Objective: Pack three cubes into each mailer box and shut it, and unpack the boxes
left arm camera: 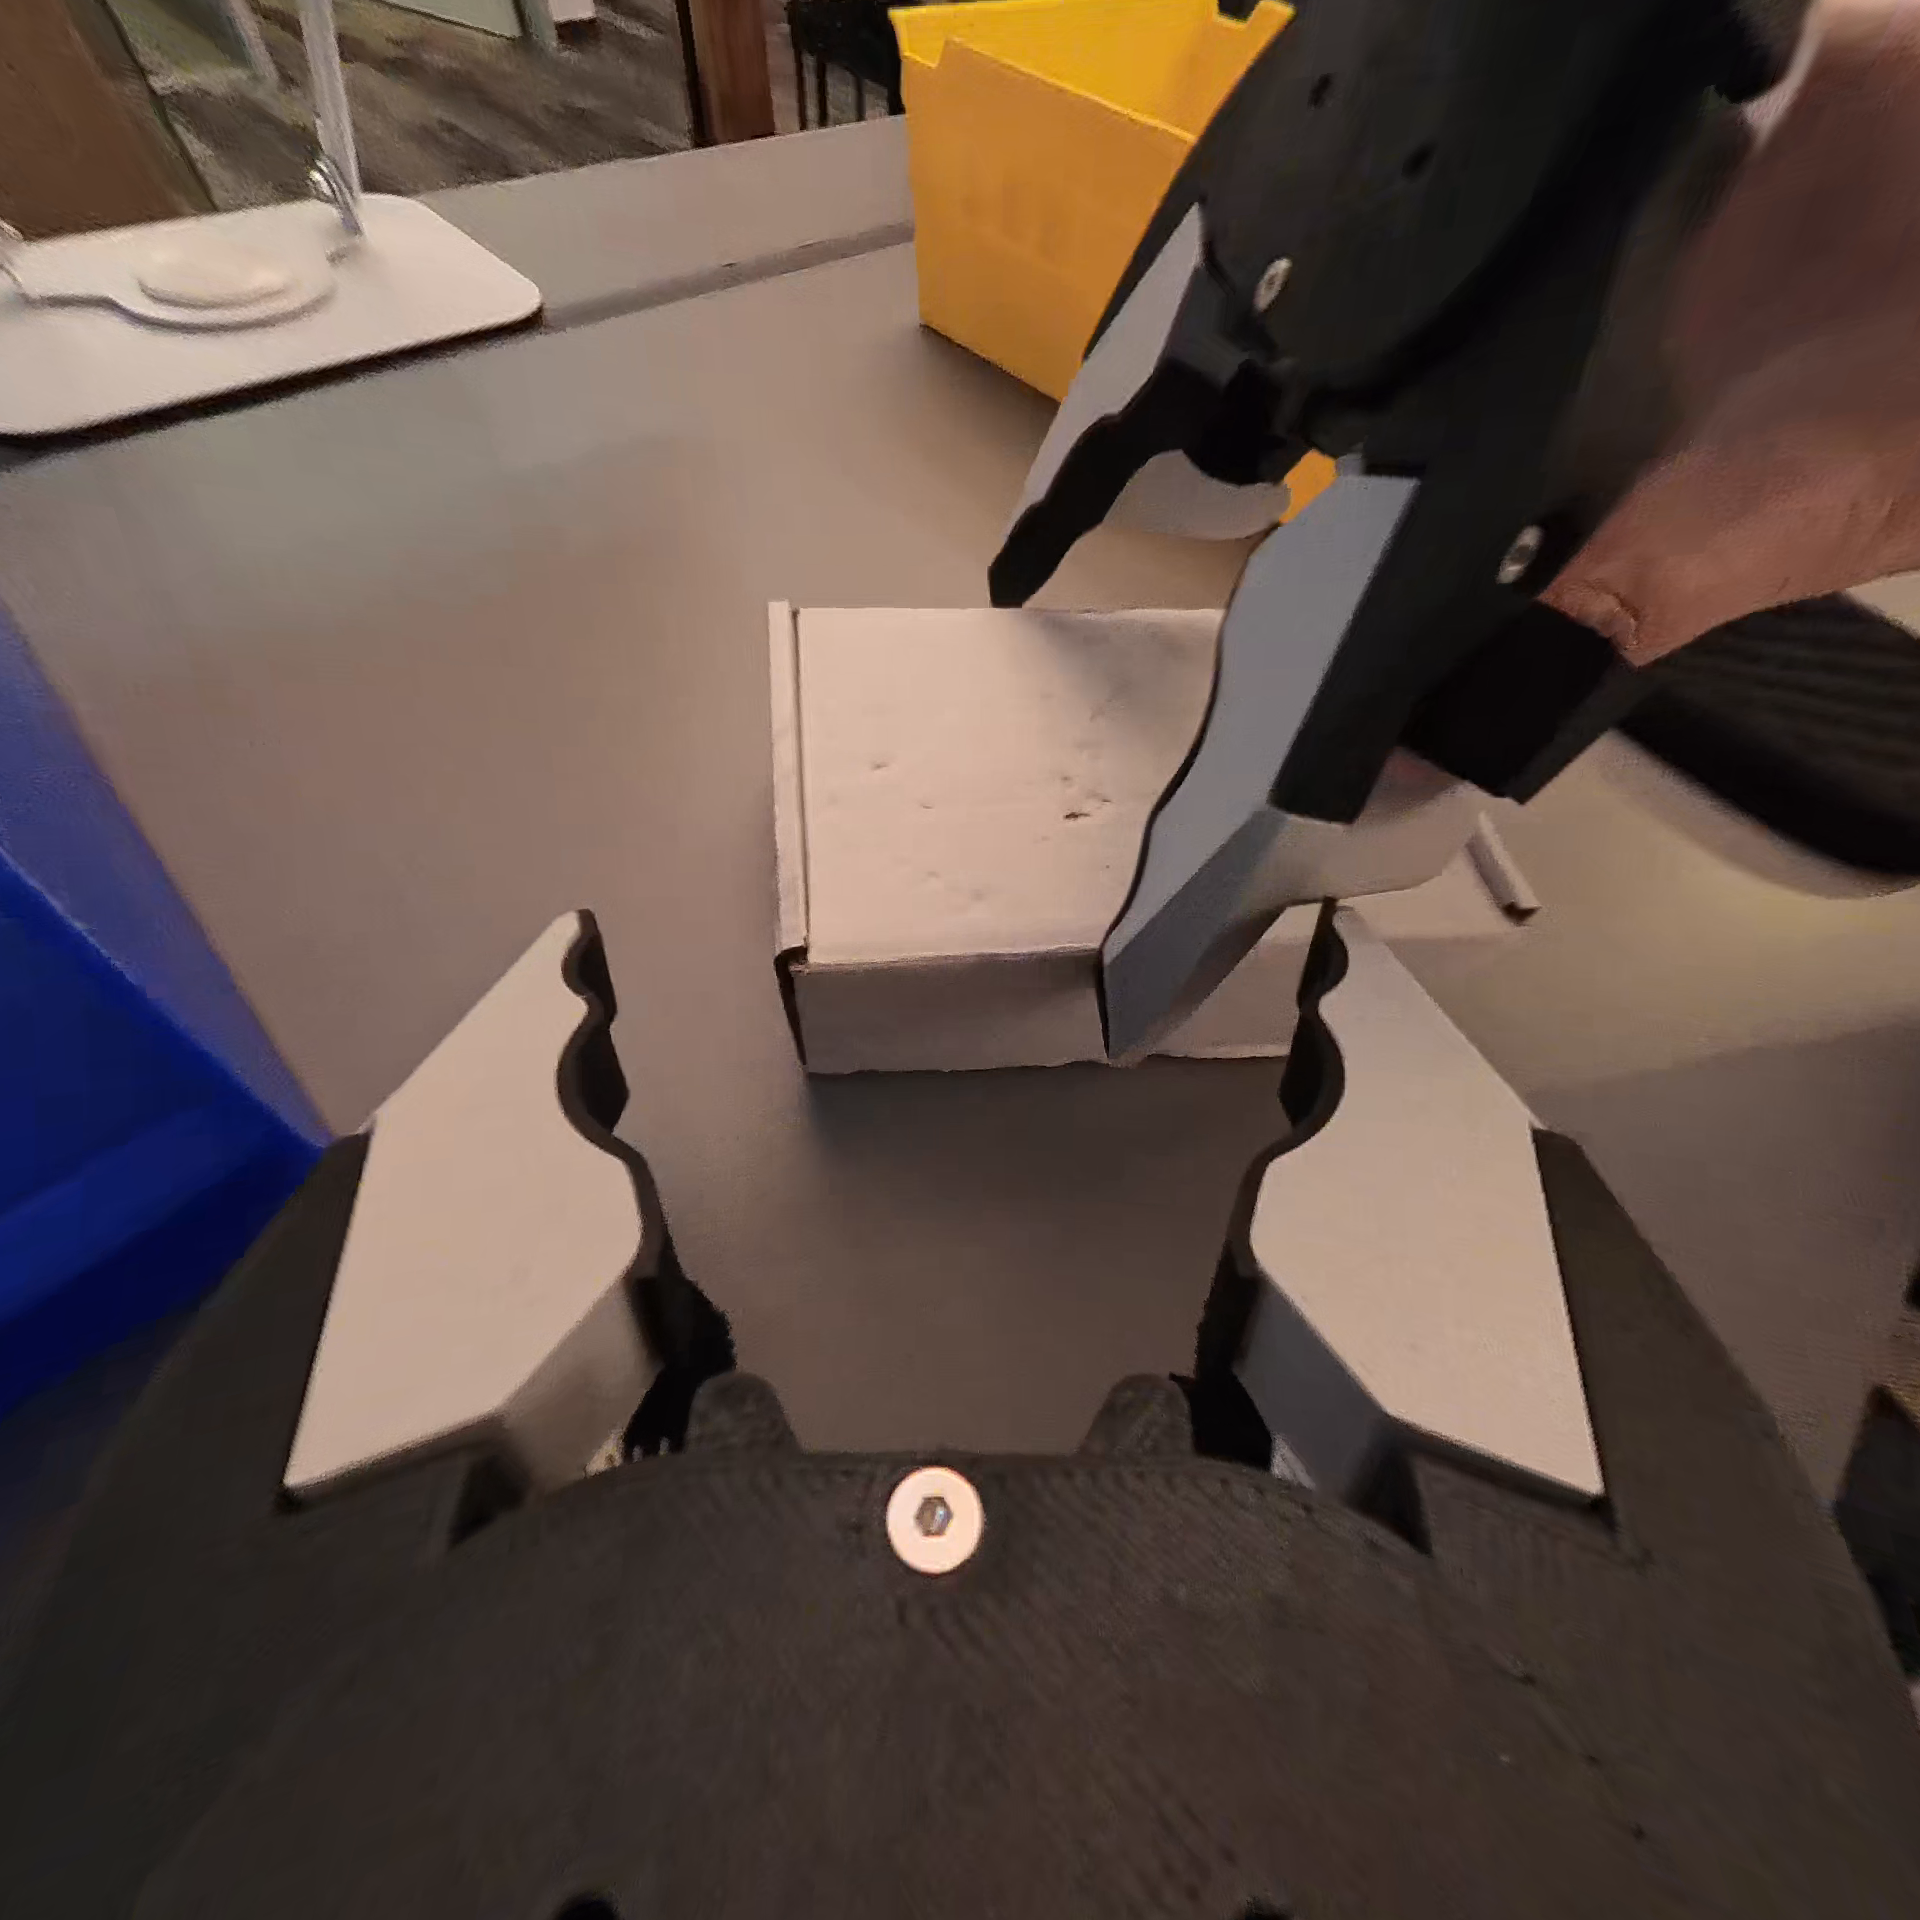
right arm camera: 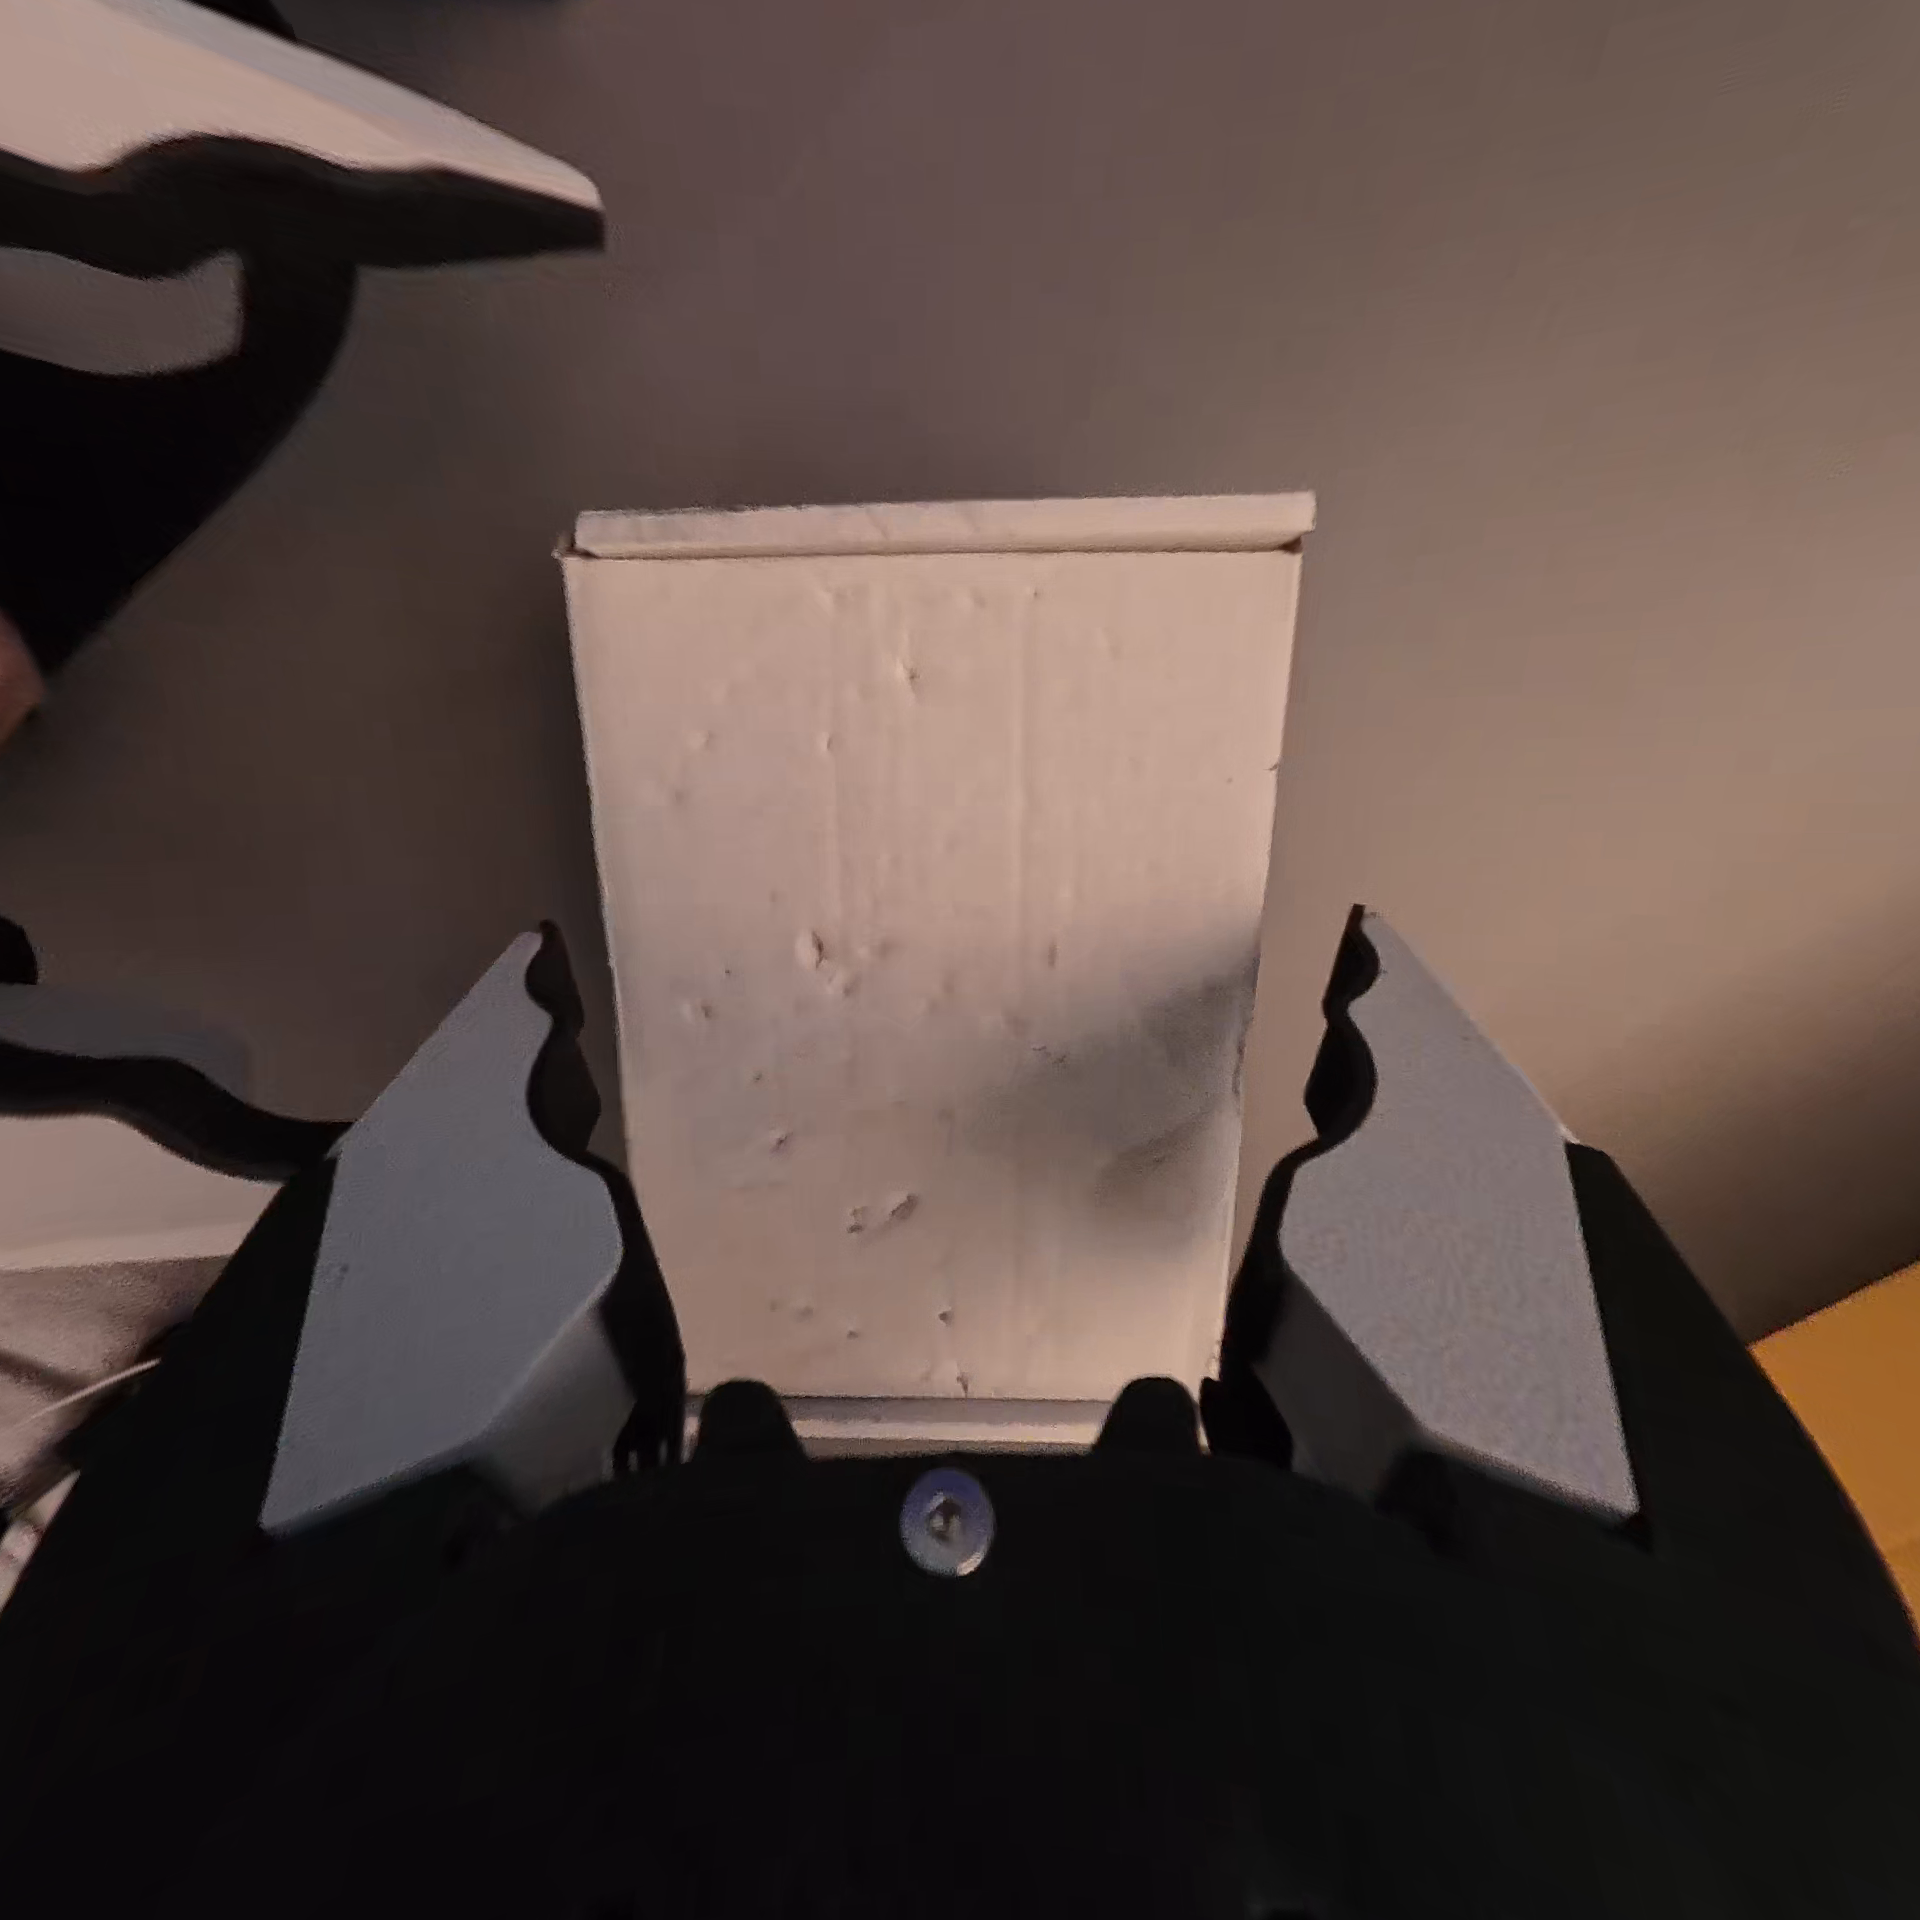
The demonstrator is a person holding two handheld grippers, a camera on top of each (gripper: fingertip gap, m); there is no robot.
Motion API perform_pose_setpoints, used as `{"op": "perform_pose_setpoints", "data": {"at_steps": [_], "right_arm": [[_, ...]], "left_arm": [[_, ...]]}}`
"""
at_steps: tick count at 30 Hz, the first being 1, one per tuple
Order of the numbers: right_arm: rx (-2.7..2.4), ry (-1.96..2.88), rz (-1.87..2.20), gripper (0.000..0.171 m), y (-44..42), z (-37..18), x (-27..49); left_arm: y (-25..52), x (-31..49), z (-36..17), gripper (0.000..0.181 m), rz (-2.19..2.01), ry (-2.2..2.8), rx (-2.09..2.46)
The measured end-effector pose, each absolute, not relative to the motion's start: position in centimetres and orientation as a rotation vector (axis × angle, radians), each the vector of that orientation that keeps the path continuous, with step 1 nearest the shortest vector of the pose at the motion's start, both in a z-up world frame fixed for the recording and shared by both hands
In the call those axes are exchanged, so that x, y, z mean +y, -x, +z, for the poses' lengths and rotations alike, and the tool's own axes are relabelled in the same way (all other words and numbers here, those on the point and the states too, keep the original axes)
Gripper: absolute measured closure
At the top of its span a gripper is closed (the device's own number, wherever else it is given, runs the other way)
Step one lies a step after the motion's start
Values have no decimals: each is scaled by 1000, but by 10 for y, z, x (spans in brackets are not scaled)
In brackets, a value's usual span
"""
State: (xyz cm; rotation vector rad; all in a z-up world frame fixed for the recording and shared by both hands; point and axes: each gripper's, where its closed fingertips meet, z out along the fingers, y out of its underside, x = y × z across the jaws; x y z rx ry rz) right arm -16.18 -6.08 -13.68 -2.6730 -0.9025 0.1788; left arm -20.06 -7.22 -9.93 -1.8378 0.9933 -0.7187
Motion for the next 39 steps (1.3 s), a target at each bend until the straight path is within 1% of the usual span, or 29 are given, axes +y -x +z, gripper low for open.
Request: {"op": "perform_pose_setpoints", "data": {"at_steps": [2,5,9,13,21,24,29,34,39], "right_arm": [[-927,2755,136,35,159,-145,-65],[-981,2872,100,32,156,-160,-75],[-1018,2901,62,34,154,-159,-76],[-1012,2921,49,37,150,-155,-77],[-1007,2900,46,39,147,-151,-69],[-1034,2840,87,38,154,-156,-66],[-1046,2751,65,40,146,-149,-71],[-1109,2760,99,40,143,-154,-75],[-1195,2736,44,42,143,-153,-75]], "left_arm": [[196,-78,-99,46,-674,1795,1059],[188,-94,-100,43,-602,1709,1177],[188,-99,-88,50,-577,1609,1173],[191,-99,-81,53,-621,1594,1139],[190,-101,-85,53,-604,1596,1163],[190,-101,-85,53,-613,1598,1159],[190,-102,-85,53,-644,1607,1158],[187,-103,-91,53,-613,1615,1192],[187,-103,-94,52,-606,1623,1202]]}}
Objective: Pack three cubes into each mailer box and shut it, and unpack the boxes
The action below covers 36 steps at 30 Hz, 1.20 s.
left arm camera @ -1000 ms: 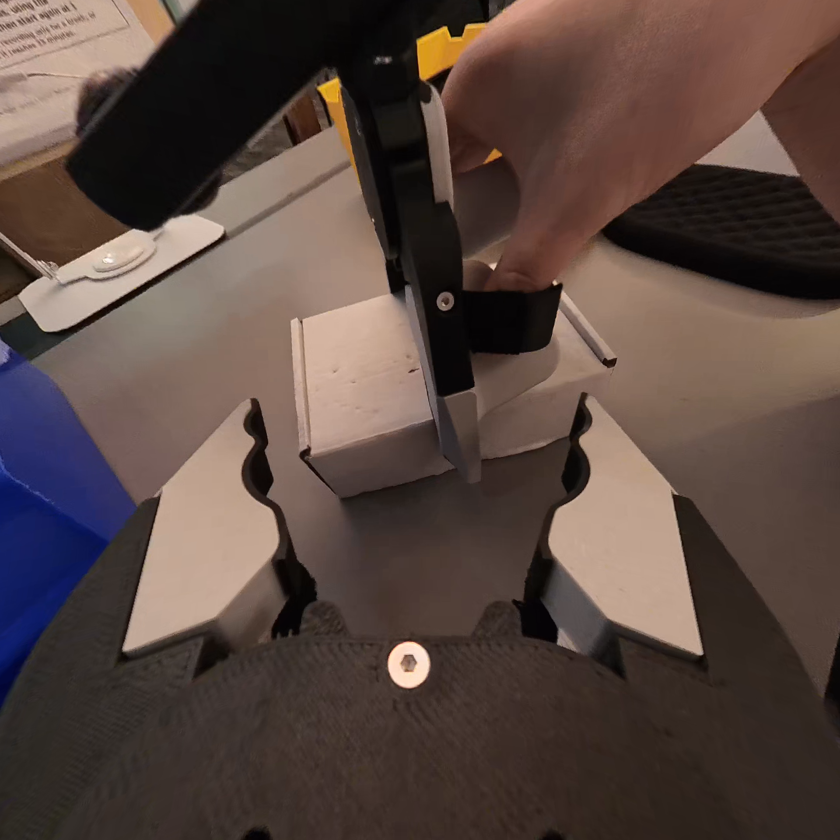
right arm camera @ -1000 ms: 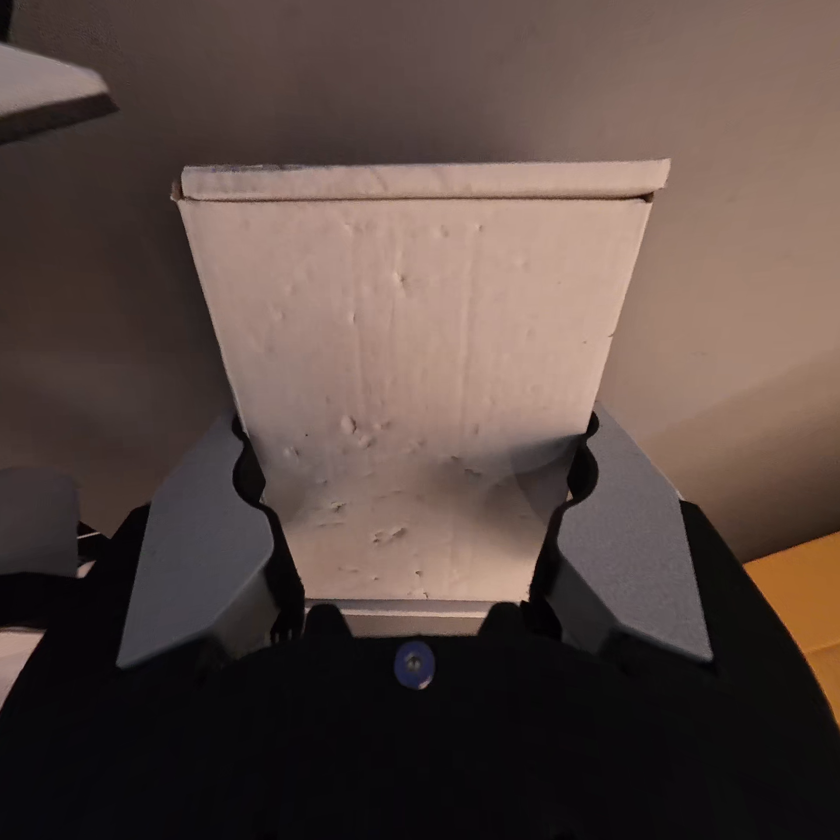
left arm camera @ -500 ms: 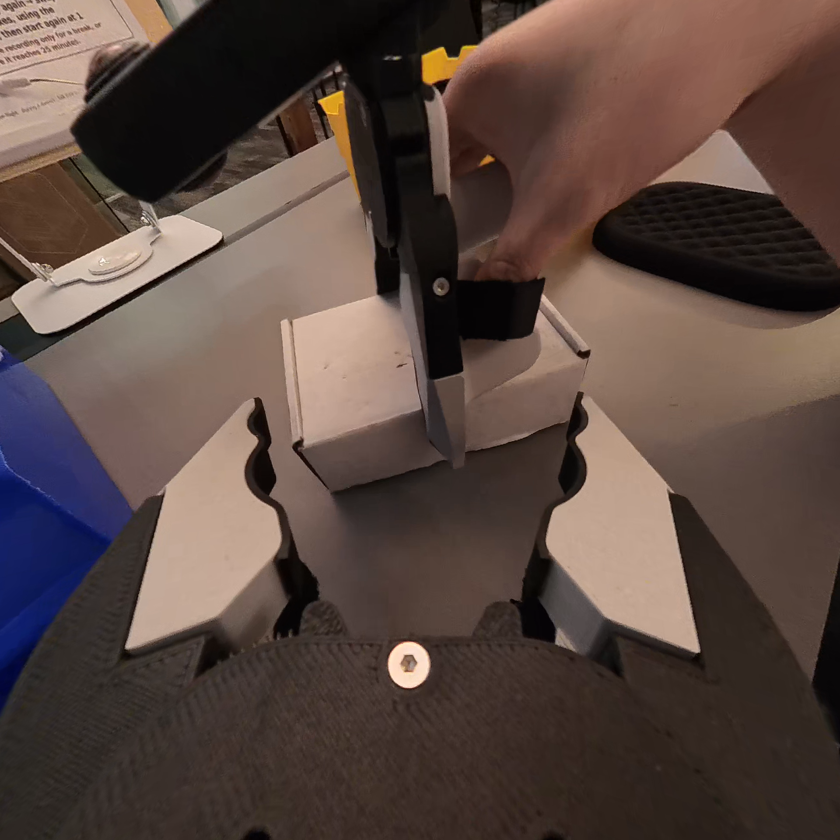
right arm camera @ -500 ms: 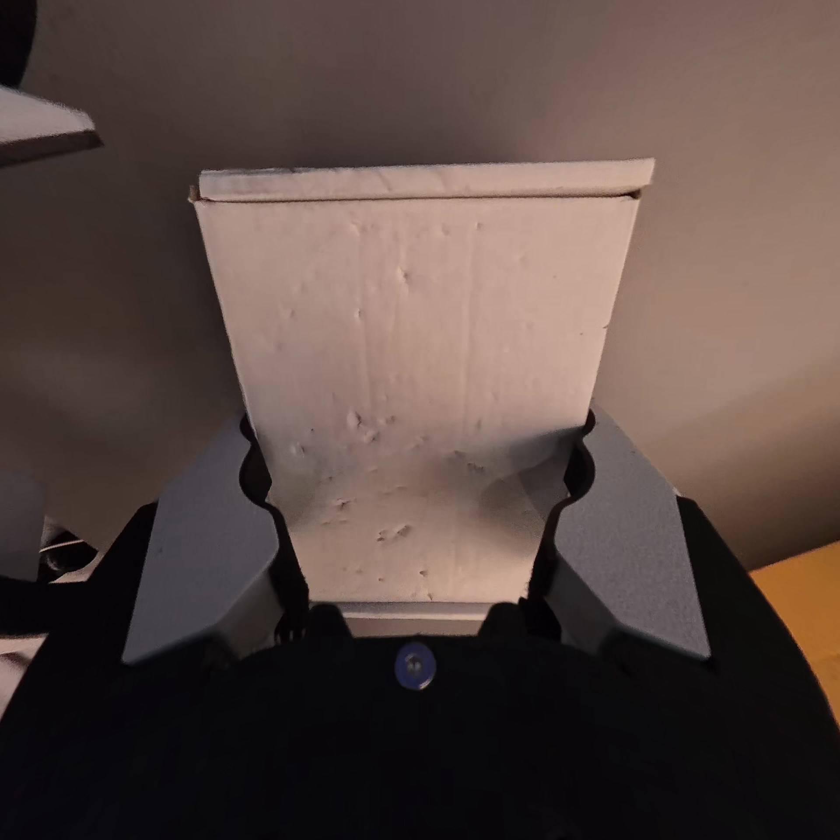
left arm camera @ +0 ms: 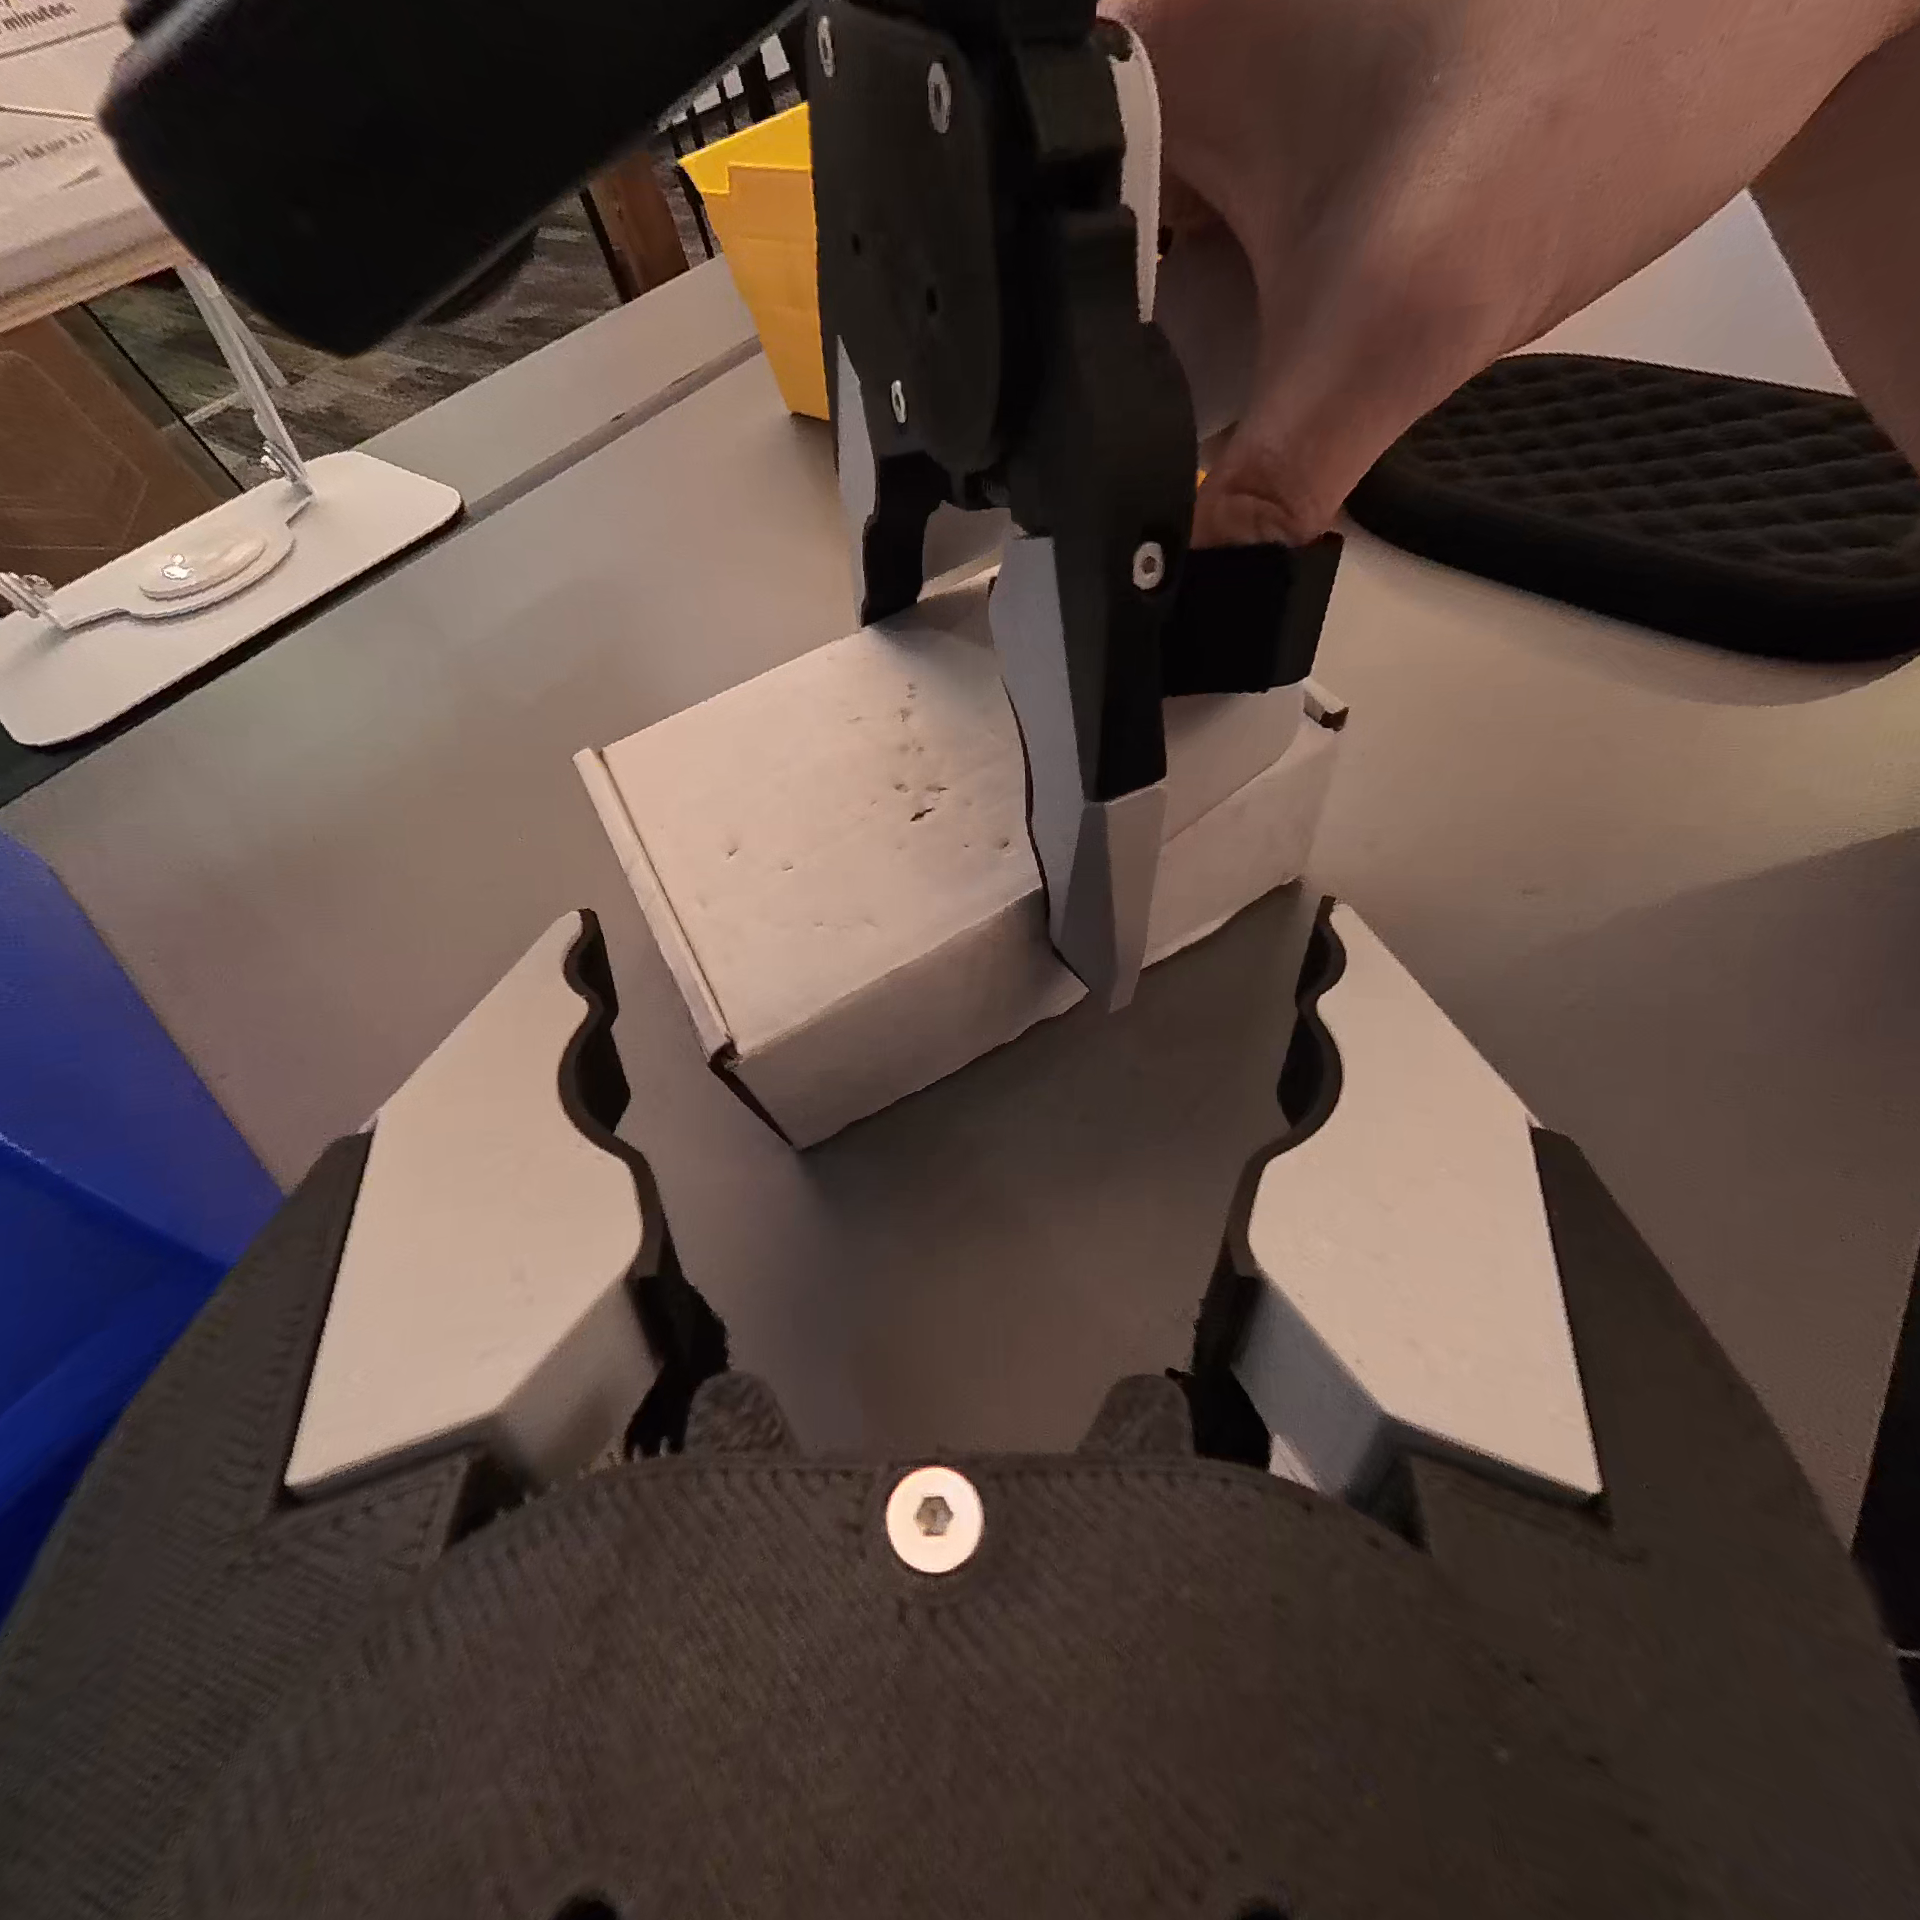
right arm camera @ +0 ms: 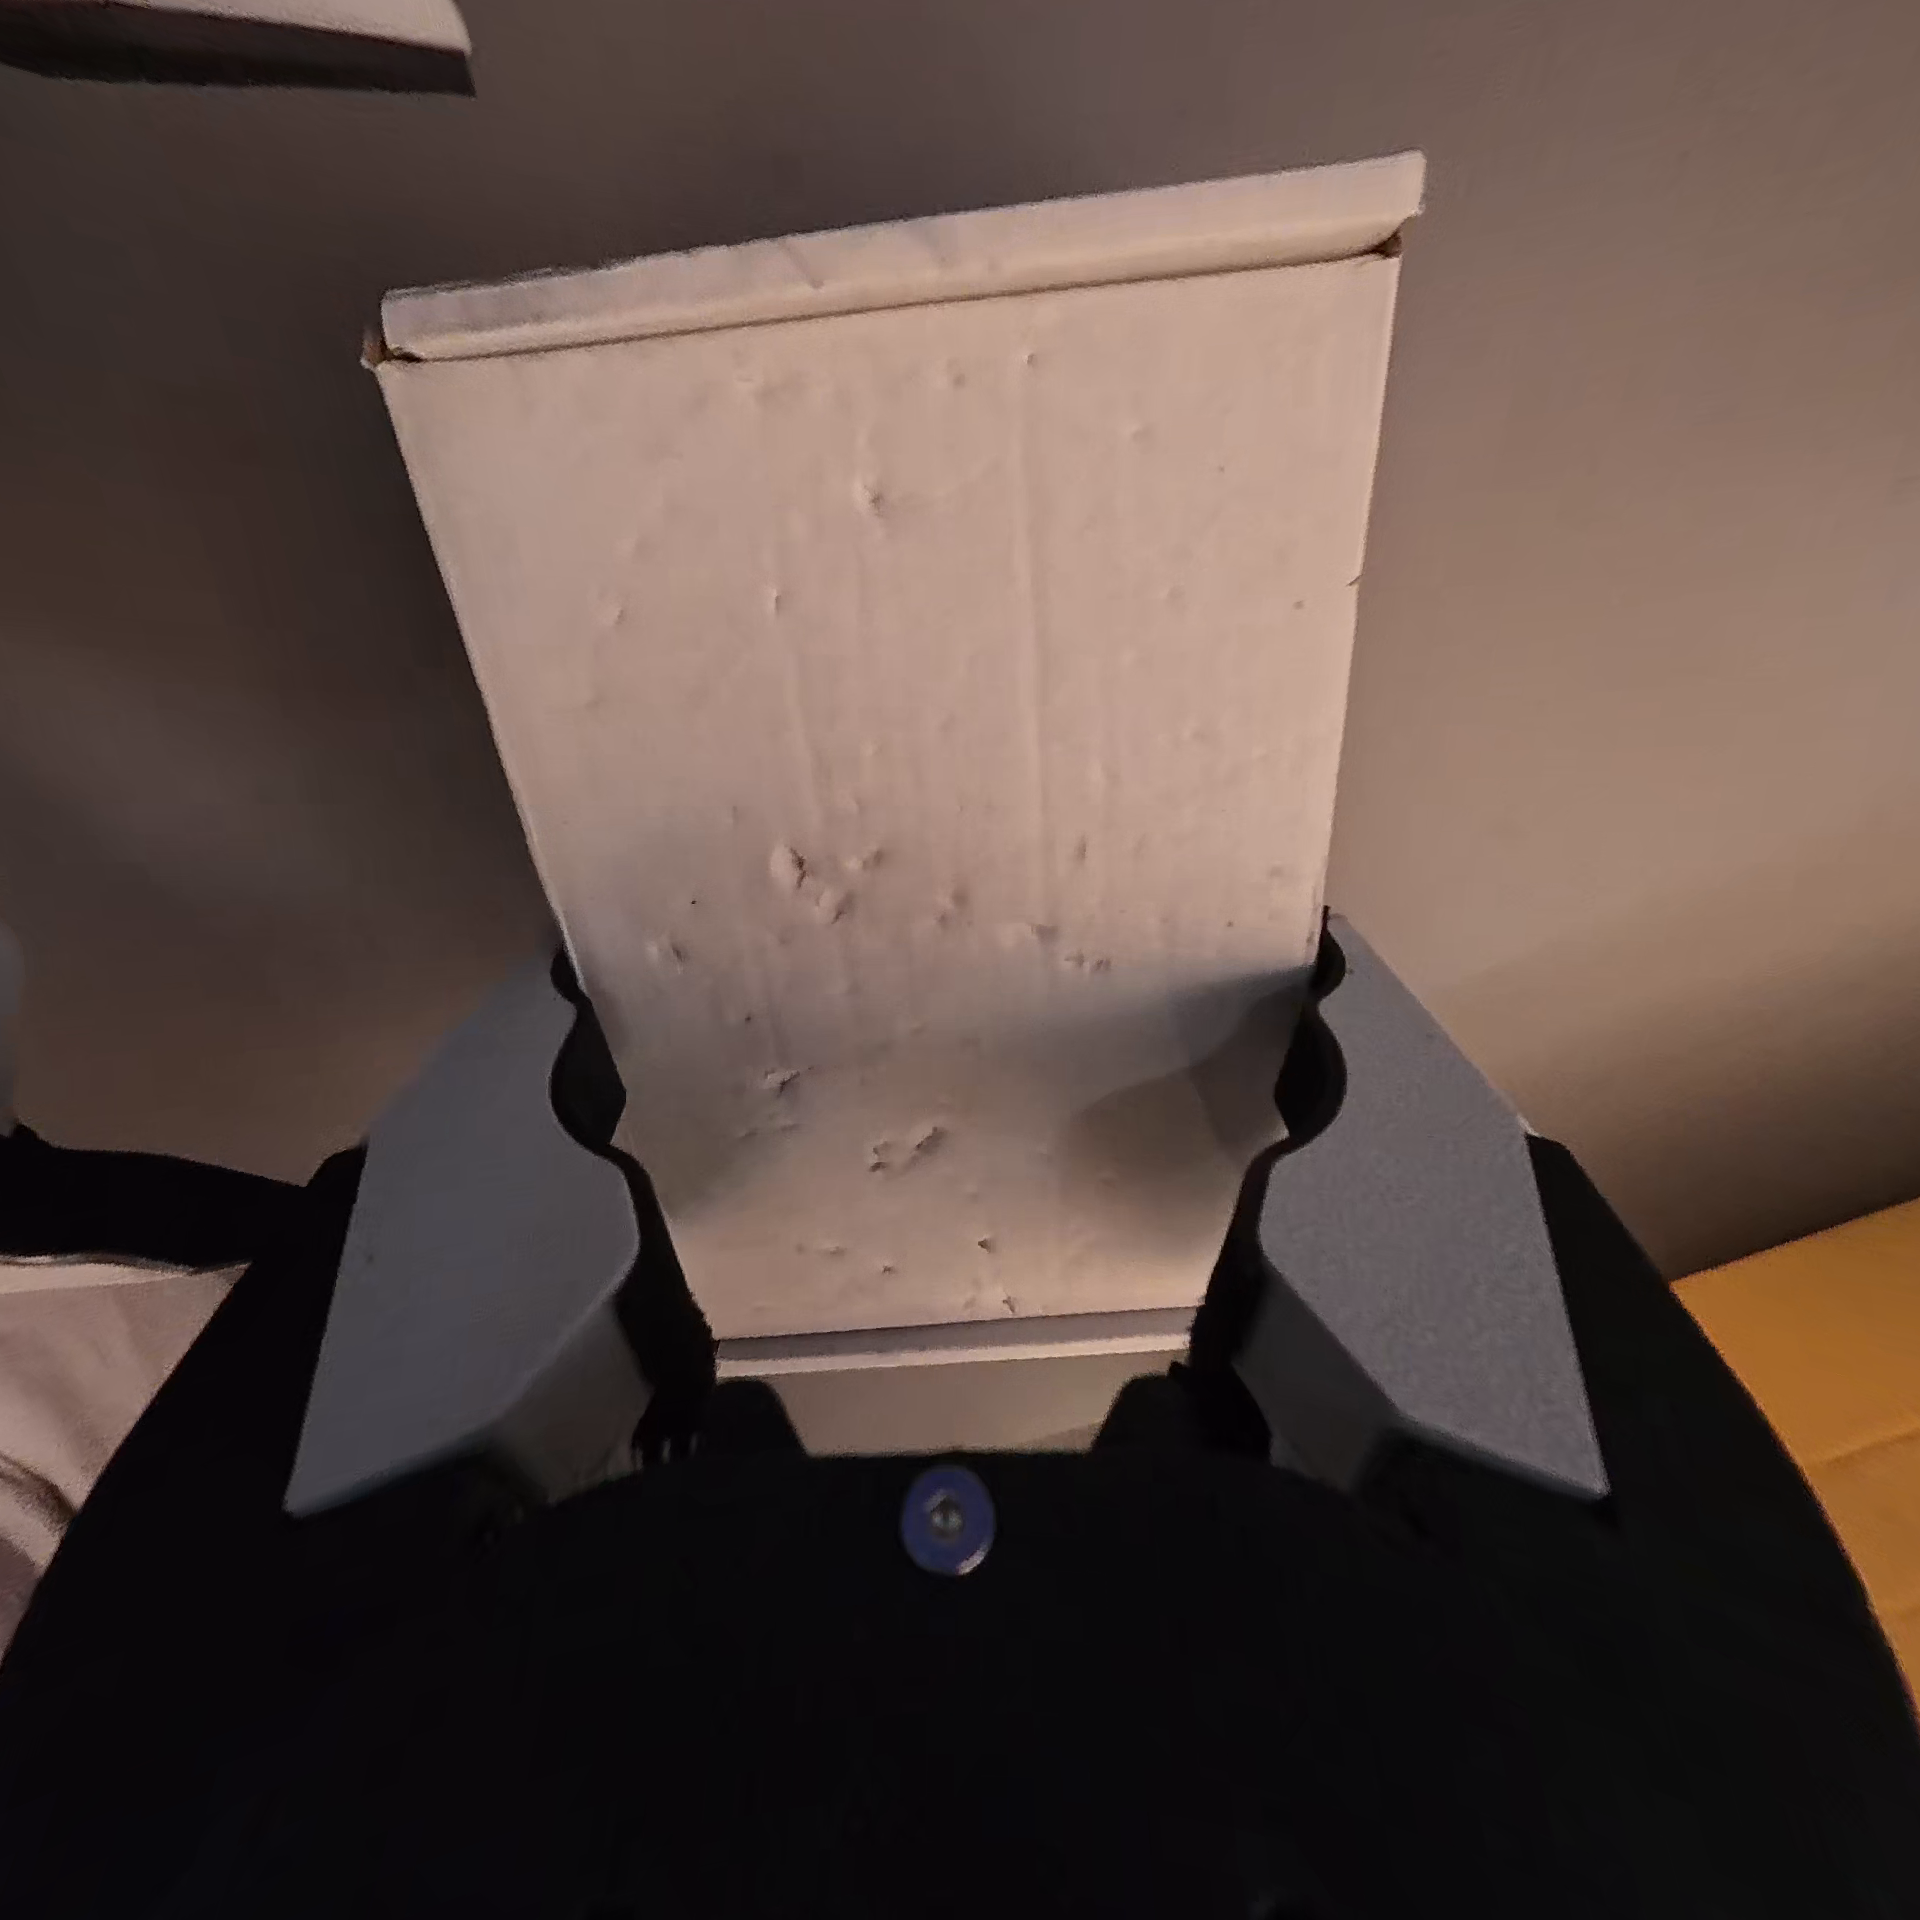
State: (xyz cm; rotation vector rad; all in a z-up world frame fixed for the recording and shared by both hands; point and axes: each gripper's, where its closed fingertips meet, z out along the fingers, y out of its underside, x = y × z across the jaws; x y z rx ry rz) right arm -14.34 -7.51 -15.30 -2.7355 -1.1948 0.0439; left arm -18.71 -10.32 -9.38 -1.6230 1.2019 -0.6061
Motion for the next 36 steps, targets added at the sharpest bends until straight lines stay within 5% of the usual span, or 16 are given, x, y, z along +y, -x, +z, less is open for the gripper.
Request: {"op": "perform_pose_setpoints", "data": {"at_steps": [14,24,29,36], "right_arm": [[-1186,2691,-81,42,106,-77,-54],[-906,2752,-156,42,-60,51,-29],[-906,2776,-89,42,-128,39,-48],[-987,2837,0,42,-165,-45,-69]], "left_arm": [[186,-106,-94,52,-611,1611,1217],[183,-107,-97,52,-622,1621,1236],[181,-108,-100,52,-613,1624,1256],[179,-107,-104,51,-596,1627,1273]]}}
